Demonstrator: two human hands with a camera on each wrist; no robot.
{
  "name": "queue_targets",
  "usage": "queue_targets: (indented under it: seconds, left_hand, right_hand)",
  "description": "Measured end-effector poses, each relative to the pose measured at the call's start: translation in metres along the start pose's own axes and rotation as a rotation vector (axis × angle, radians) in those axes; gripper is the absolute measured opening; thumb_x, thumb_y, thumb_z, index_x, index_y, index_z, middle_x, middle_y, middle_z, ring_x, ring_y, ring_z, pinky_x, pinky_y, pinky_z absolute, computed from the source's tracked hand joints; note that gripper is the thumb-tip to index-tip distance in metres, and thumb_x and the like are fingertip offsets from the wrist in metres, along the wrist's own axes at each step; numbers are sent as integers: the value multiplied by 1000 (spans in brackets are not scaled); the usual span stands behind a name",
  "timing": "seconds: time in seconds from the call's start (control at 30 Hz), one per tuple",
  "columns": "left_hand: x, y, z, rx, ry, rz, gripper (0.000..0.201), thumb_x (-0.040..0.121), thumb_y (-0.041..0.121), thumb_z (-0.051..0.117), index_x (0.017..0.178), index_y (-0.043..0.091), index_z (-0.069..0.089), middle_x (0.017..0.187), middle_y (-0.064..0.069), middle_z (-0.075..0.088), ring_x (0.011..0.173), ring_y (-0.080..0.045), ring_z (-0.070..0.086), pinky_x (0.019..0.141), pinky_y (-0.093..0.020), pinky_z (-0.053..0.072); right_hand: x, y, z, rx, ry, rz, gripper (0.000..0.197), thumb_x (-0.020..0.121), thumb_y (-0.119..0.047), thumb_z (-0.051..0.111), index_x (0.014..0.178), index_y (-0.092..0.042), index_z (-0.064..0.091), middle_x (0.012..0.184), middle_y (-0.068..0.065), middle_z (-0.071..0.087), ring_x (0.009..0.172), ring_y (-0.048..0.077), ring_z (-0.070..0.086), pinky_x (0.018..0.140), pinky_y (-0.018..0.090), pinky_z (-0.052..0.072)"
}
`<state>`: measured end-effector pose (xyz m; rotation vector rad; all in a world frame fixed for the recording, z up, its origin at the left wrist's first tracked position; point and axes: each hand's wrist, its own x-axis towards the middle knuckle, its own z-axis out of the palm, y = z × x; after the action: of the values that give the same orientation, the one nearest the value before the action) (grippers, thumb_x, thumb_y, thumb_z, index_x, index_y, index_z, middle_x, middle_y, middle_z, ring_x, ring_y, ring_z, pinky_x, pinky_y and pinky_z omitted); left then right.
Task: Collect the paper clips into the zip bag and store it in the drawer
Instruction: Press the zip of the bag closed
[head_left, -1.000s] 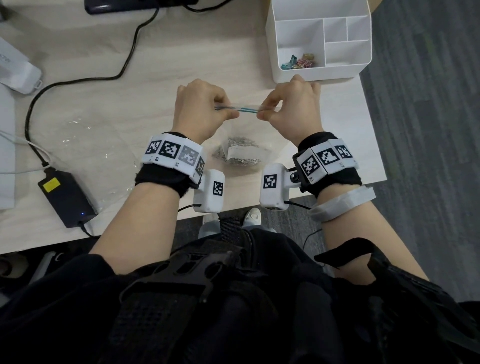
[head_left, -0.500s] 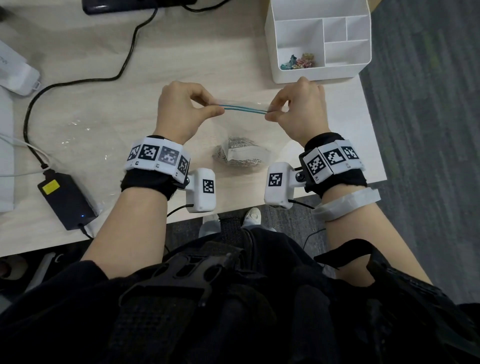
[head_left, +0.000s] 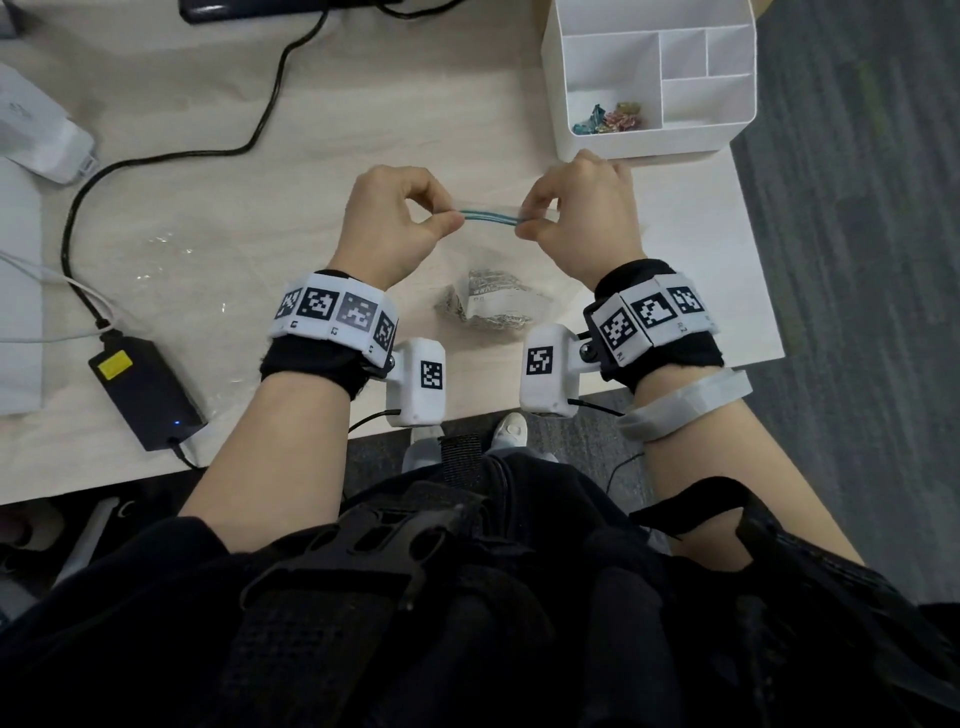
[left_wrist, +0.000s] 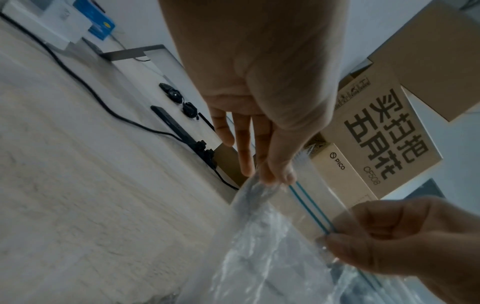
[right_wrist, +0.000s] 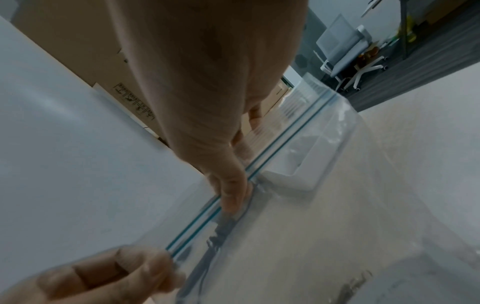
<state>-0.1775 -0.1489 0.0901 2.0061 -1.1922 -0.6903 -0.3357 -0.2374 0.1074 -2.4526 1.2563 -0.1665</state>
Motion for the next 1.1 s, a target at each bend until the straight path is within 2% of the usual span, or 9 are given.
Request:
queue_targets:
  seconds: [0.07, 0.17, 0.23, 0.3, 0.43, 0.6, 0.7, 0.9, 1.1]
  left_hand:
    - [-1, 1, 2, 3, -42, 29, 6, 78, 19, 71, 80, 13, 71, 76, 6, 64, 71, 6, 53, 65, 1, 31]
    - [-1, 7, 6, 23, -65, 56, 6, 77, 20, 72, 79, 15, 73, 75, 4, 66, 69, -3, 55, 65, -2, 33]
    - [0, 11, 9, 38, -46, 67, 6, 76, 19, 73, 77, 12, 73, 75, 0, 68, 73, -13, 58, 68, -17, 41]
    - [1, 13, 12, 40, -18, 69, 7, 75, 16, 72, 75, 9, 72, 75, -1, 67, 74, -17, 59, 70, -26, 44]
    - [5, 11, 14, 40, 70, 56, 7, 75, 13, 68, 77, 6, 71, 77, -5, 68, 75, -16, 59, 70, -25, 45]
    - [12, 16, 14, 183, 96, 136, 14, 77, 29, 60, 83, 20, 70, 89, 2, 70, 94, -21, 60, 92, -40, 39]
    - [19, 28, 18, 353, 72, 227, 13, 80, 36, 64, 86, 27, 70, 90, 7, 68, 97, -17, 56, 89, -38, 28]
    - [36, 42, 26, 422, 67, 242, 7, 82, 21, 65, 83, 17, 70, 92, 0, 70, 94, -21, 57, 92, -37, 30]
    - [43, 47, 39, 396, 114, 209, 7, 82, 21, 63, 82, 19, 70, 91, 0, 70, 95, -19, 55, 89, -30, 26]
  right_hand:
    - [-1, -1, 2, 6, -8, -1, 8, 83, -18, 69, 90, -17, 74, 73, -17, 52, 107, 21, 51, 96, 33, 29]
    - [-3, -4, 0, 2, -10, -19, 9, 82, -20, 71, 90, -18, 75, 69, -18, 38, 107, 20, 52, 97, 32, 29]
    - [-3, -2, -2, 28, -4, -12, 10, 82, -22, 72, 91, -17, 75, 68, -19, 36, 107, 21, 52, 98, 34, 30]
    - [-4, -1, -2, 62, 11, -5, 12, 83, -25, 72, 92, -18, 75, 71, -18, 49, 107, 21, 51, 98, 35, 30]
    - [-4, 11, -4, 87, 33, 43, 23, 79, -36, 75, 99, -24, 74, 100, -7, 70, 109, 20, 53, 94, 35, 30]
    - [-2, 36, -12, 166, 78, 122, 7, 81, -28, 73, 85, -22, 76, 81, -9, 65, 90, 18, 56, 92, 35, 36]
    - [2, 36, -11, 219, 76, 91, 6, 79, -24, 75, 82, -19, 77, 75, -11, 58, 85, 17, 52, 92, 39, 42]
    - [16, 40, -19, 244, 113, 59, 8, 80, -20, 74, 86, -14, 76, 86, -2, 69, 105, 27, 57, 93, 37, 42]
    - [29, 62, -20, 337, 99, 88, 17, 76, -24, 78, 90, -15, 76, 89, -1, 71, 100, 23, 59, 92, 38, 45]
